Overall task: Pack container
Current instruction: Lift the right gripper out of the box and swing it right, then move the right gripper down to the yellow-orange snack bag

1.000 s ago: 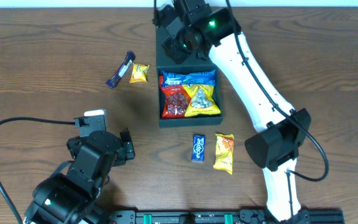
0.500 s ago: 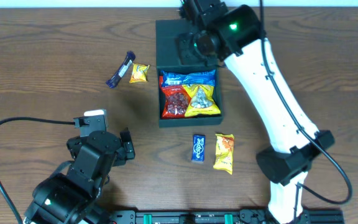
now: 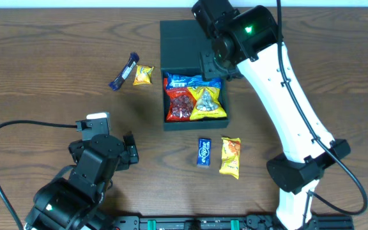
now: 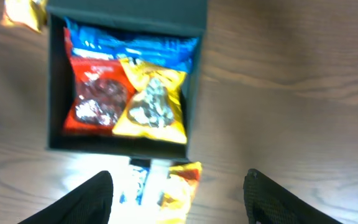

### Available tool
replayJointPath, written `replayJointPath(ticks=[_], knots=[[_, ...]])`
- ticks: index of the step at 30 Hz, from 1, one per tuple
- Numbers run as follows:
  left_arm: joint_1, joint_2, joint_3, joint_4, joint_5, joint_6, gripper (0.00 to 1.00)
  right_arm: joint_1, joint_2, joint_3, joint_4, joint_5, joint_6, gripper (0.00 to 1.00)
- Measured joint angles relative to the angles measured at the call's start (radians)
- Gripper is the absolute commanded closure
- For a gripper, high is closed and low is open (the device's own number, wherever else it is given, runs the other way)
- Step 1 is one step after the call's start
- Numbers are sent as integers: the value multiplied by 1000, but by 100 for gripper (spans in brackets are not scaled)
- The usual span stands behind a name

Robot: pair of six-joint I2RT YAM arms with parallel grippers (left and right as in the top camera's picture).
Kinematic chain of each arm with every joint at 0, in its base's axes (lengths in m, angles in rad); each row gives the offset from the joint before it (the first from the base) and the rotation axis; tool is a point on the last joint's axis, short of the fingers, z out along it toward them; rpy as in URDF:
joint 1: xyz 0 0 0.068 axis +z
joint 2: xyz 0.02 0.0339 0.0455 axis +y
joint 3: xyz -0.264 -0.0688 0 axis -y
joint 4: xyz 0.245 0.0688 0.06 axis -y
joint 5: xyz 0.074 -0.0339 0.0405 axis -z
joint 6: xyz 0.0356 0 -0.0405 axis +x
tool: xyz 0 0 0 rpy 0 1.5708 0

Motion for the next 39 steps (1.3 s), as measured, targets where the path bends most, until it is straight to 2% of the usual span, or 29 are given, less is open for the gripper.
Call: replayJointPath(ticks=[8, 13, 19, 20, 21, 25, 30, 34, 39], knots=[[0, 0, 0, 0, 0, 0, 5, 102, -42, -40, -3, -138, -279, 29], [0, 0, 0, 0, 0, 0, 5, 165, -233, -179, 5, -143, -375, 28], [0, 0, 0, 0, 0, 0, 5, 168, -497, -390, 88, -137, -401, 25], [0, 0, 0, 0, 0, 0, 5, 168, -550, -450, 132, -143, -405, 23], [0, 0, 0, 1, 0, 0, 5, 168, -596, -509, 176, -153, -404, 1], [0, 0, 0, 0, 0, 0, 5, 168, -737, -749, 385, -187, -346, 1], [0, 0, 0, 0, 0, 0, 5, 168, -774, -1002, 572, -205, -149, 1], [0, 0, 0, 0, 0, 0, 5, 168, -737, -1111, 644, -206, 17, 1], [0, 0, 0, 0, 0, 0, 5, 168, -731, -1213, 664, -149, 294, 1]])
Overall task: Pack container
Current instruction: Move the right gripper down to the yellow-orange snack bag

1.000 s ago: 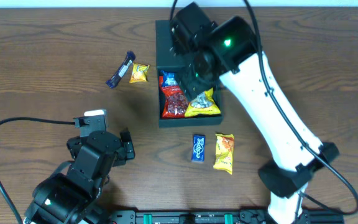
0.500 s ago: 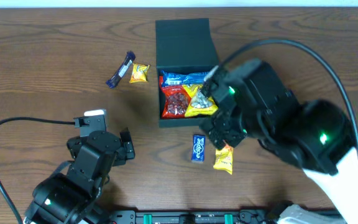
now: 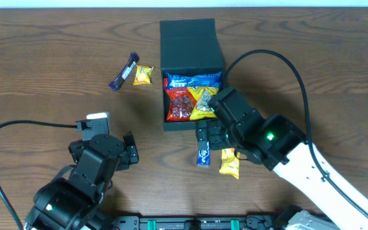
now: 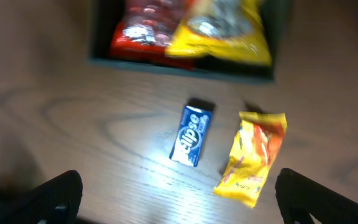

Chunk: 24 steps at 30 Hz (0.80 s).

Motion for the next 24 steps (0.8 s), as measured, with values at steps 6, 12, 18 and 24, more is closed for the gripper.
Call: replayJointPath(ticks=[6, 12, 18, 24], knots=[[0, 0, 0, 0, 0, 0, 5, 0, -51, -185, 85, 12, 153, 1], [0, 0, 0, 0, 0, 0, 5, 0, -121, -293, 109, 11, 280, 1], [0, 0, 0, 0, 0, 0, 5, -9, -236, -357, 129, 14, 352, 1], [0, 0, 0, 0, 0, 0, 5, -96, -344, -480, 217, 13, 383, 1]])
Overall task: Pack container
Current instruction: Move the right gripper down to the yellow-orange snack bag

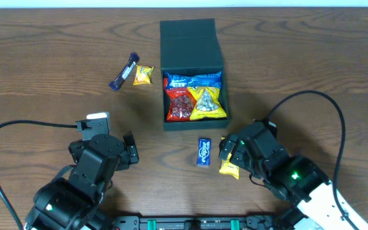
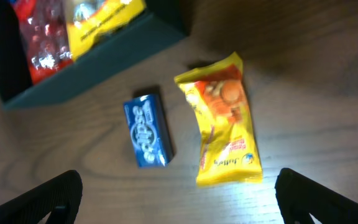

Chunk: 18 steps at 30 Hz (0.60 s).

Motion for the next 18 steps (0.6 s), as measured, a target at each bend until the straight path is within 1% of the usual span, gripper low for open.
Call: replayJointPath(ticks=[8, 10, 11, 13, 16, 17, 18], knots=[[0, 0, 0, 0, 0, 0, 5, -58, 11, -114, 114, -24, -62, 9], [0, 0, 0, 0, 0, 0, 5, -76, 16, -127, 128, -27, -84, 20], [0, 0, 0, 0, 0, 0, 5, -90, 19, -134, 134, -27, -90, 23], [0, 0, 0, 0, 0, 0, 5, -127, 29, -154, 148, -29, -99, 23], [0, 0, 0, 0, 0, 0, 4, -161, 51, -184, 184, -37, -113, 28], [0, 0, 0, 0, 0, 0, 5, -169, 61, -193, 199, -42, -118, 31], [0, 0, 0, 0, 0, 0, 5, -175, 72, -204, 219, -49, -124, 36]])
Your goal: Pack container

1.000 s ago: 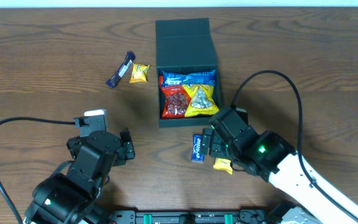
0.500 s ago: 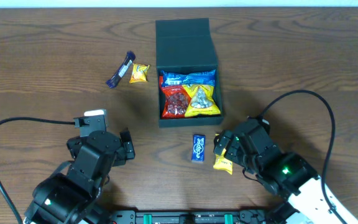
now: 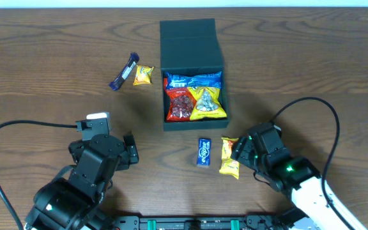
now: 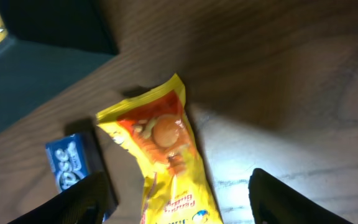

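The dark open box (image 3: 164, 102) stands mid-table holding blue, red and yellow snack packs (image 3: 195, 97); its near wall (image 4: 36, 81) shows in the right wrist view. In front of it lie a blue gum pack (image 3: 203, 152) (image 4: 67, 165) and a yellow peanut packet (image 3: 230, 156) (image 4: 166, 158). My right gripper (image 3: 239, 152) (image 4: 182, 202) is open and low over the yellow packet, one finger on each side of it, not touching it as far as I can see. My left gripper (image 3: 130, 150) rests at the lower left; its jaws are hidden.
A purple bar (image 3: 124, 71) and a small yellow candy (image 3: 143, 75) lie left of the box. The box's lid (image 3: 189, 41) lies open behind it. The left arm's cable (image 3: 18, 128) loops over the table's left side.
My right gripper has moved right and closer to the table, so the yellow packet now fills the space between its open fingers. The packet and gum pack lie where they were.
My right gripper was open above the back of the box, then over the box's front edge with the gum pack and yellow packet below it. Then it hung over those two, and now it straddles the yellow packet. The left arm stayed still.
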### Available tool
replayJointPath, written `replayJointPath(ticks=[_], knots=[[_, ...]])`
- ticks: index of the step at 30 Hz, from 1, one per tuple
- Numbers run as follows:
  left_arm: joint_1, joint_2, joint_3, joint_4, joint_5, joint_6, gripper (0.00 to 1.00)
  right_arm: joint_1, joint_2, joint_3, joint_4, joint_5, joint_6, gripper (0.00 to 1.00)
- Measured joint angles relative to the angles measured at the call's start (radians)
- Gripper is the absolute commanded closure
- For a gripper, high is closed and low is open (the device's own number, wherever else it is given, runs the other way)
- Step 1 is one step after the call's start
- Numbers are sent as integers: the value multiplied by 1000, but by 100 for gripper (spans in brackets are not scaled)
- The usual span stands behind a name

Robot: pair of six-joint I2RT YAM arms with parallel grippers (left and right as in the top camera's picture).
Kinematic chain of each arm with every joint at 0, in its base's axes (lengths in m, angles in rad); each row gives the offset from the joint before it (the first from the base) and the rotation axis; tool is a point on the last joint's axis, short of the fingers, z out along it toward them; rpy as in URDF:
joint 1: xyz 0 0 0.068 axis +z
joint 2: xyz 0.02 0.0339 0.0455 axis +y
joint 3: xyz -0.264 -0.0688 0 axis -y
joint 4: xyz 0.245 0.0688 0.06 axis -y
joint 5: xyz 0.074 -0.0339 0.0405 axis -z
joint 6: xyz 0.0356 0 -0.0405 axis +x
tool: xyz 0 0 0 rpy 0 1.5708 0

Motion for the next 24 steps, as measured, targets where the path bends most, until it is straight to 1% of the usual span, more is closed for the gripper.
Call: replayJointPath(ticks=[1, 3, 5, 10, 13, 15, 17, 19, 20, 24], knots=[[0, 0, 0, 0, 0, 0, 5, -1, 12, -11, 24, -6, -3, 37], [0, 0, 0, 0, 0, 0, 5, -1, 29, -26, 56, -26, -10, 38], [0, 0, 0, 0, 0, 0, 5, -1, 47, -41, 86, -49, -14, 41], [0, 0, 0, 0, 0, 0, 5, -1, 80, -68, 101, -94, -35, 44], [0, 0, 0, 0, 0, 0, 5, -1, 79, -69, 103, -108, -66, 55], [0, 0, 0, 0, 0, 0, 4, -1, 80, -69, 103, -114, -98, 60], [0, 0, 0, 0, 0, 0, 5, -1, 80, -68, 102, -115, -120, 60], [0, 0, 0, 0, 0, 0, 5, -1, 80, -68, 102, -114, -136, 61], [0, 0, 0, 0, 0, 0, 5, -1, 80, -69, 102, -114, -141, 64], [0, 0, 0, 0, 0, 0, 5, -1, 95, -69, 103, -99, -153, 66]])
